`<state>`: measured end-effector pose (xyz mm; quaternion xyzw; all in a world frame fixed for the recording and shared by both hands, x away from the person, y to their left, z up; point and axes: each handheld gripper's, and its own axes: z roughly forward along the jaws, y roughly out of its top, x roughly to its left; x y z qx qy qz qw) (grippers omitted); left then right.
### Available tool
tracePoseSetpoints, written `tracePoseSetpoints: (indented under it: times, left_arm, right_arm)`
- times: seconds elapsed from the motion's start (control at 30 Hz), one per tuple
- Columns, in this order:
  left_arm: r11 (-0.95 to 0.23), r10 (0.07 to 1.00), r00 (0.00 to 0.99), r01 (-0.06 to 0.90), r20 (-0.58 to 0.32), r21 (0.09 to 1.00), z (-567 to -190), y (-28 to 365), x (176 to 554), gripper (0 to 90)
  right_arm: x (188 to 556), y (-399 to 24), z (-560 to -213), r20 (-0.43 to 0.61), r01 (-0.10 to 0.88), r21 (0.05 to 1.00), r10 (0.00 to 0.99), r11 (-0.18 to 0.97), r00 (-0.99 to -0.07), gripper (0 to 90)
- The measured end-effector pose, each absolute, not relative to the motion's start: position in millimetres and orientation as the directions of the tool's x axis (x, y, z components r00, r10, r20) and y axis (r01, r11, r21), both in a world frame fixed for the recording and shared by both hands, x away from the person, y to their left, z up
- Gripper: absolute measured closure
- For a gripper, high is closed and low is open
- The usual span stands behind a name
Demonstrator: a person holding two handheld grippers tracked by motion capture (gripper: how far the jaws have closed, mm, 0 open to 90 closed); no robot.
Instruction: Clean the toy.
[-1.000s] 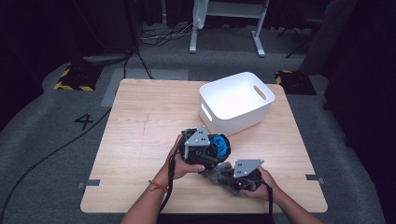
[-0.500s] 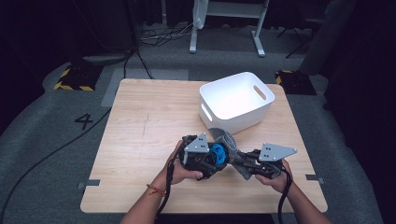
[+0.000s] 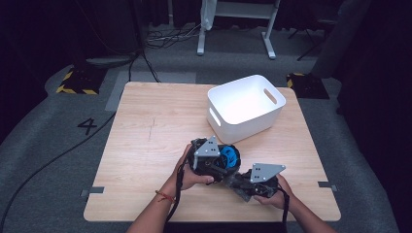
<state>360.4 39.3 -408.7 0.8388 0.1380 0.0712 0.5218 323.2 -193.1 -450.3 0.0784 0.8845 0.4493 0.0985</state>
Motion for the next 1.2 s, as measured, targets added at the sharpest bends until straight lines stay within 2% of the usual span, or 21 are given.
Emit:
tracePoseSetpoints:
  times: [0.03,0.1,0.23,0.37,0.63,0.67,0.77,1.07,1.2]
  left_arm:
    - [-0.417,0.306,0.952,0.157,-0.025,0.895,-408.7,39.3,360.4,24.6]
    - [-0.413,0.319,0.947,0.169,-0.032,0.895,-408.8,44.6,361.4,24.6]
    - [-0.418,0.329,0.944,0.174,-0.030,0.891,-409.5,50.7,359.8,24.6]
    - [-0.429,0.351,0.936,0.183,-0.023,0.885,-410.2,62.6,357.0,24.6]
    - [-0.459,0.386,0.922,0.209,-0.018,0.863,-414.8,84.5,351.6,24.6]
    - [-0.466,0.388,0.922,0.209,-0.014,0.860,-416.6,86.3,351.1,24.6]
    - [-0.469,0.396,0.918,0.228,-0.027,0.853,-423.8,92.2,348.9,24.6]
    - [-0.481,0.421,0.907,0.252,-0.032,0.840,-434.2,101.8,344.6,24.6]
    - [-0.466,0.439,0.898,0.267,-0.042,0.843,-438.5,112.0,344.2,24.6]
  right_arm:
    - [323.2,-193.1,-450.3,-0.104,0.050,0.810,0.227,0.584,-0.968,75.7]
    - [322.2,-188.9,-457.7,-0.077,0.045,0.766,0.161,0.641,-0.984,75.6]
    - [324.0,-191.8,-462.5,-0.072,0.050,0.747,0.156,0.663,-0.985,75.5]
    - [330.2,-205.8,-460.5,-0.066,0.077,0.746,0.189,0.661,-0.980,75.4]
    - [349.3,-256.1,-461.7,-0.141,0.175,0.690,0.368,0.702,-0.919,74.2]
    - [349.3,-256.1,-461.7,-0.141,0.175,0.690,0.368,0.702,-0.919,74.2]
    - [359.1,-277.0,-462.5,-0.125,0.238,0.705,0.447,0.668,-0.886,73.3]
    - [365.0,-289.5,-466.3,-0.110,0.293,0.654,0.471,0.698,-0.875,72.5]
    - [364.4,-296.2,-468.4,-0.106,0.318,0.619,0.477,0.718,-0.872,69.2]
